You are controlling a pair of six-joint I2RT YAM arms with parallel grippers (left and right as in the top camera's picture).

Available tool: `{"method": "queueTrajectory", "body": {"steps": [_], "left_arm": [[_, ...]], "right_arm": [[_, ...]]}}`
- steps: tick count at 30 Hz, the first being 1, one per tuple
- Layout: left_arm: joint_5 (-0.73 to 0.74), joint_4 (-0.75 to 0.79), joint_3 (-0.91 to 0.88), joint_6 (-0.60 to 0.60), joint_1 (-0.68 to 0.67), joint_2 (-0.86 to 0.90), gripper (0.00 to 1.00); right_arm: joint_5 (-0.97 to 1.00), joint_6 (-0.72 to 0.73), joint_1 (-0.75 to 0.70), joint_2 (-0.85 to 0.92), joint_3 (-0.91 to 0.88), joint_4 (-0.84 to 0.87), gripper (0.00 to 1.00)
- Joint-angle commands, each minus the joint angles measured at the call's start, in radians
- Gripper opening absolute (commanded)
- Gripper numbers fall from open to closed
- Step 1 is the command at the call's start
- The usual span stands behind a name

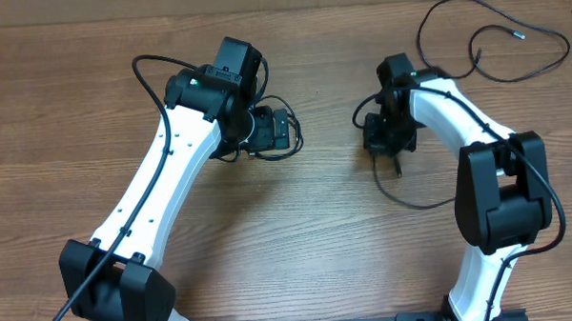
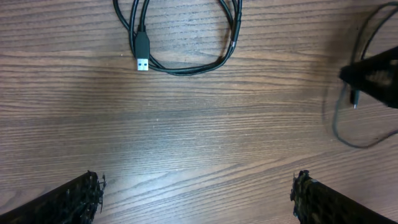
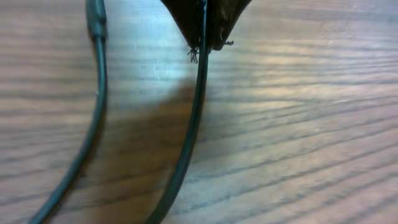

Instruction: Untangle cables

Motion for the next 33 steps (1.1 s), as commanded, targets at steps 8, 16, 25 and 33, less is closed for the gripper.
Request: {"method": "queueTrajectory", "body": {"steps": [8, 16, 25, 33], "left_arm": [[0.011, -0.001, 0.001, -0.013, -0.002, 0.008, 1.0], [0.006, 0.0, 0.001, -0.013, -0.002, 0.008, 1.0], [0.006, 0.0, 0.001, -0.013, -0.002, 0.008, 0.99], [0.006, -0.003, 0.001, -0.013, -0.002, 0.008, 0.99]], "right_arm": [[-0.005, 0.017, -0.003, -0.171, 0.418, -0.277, 0.04], [0.142, 0.022, -0.003, -0.301, 0.527, -0.323, 0.04], [0.323, 0.167, -0.016, -0.323, 0.527, -0.354, 0.04], [0.404, 0.2, -0.019, -0.323, 0.527, -0.367, 0.04]]}}
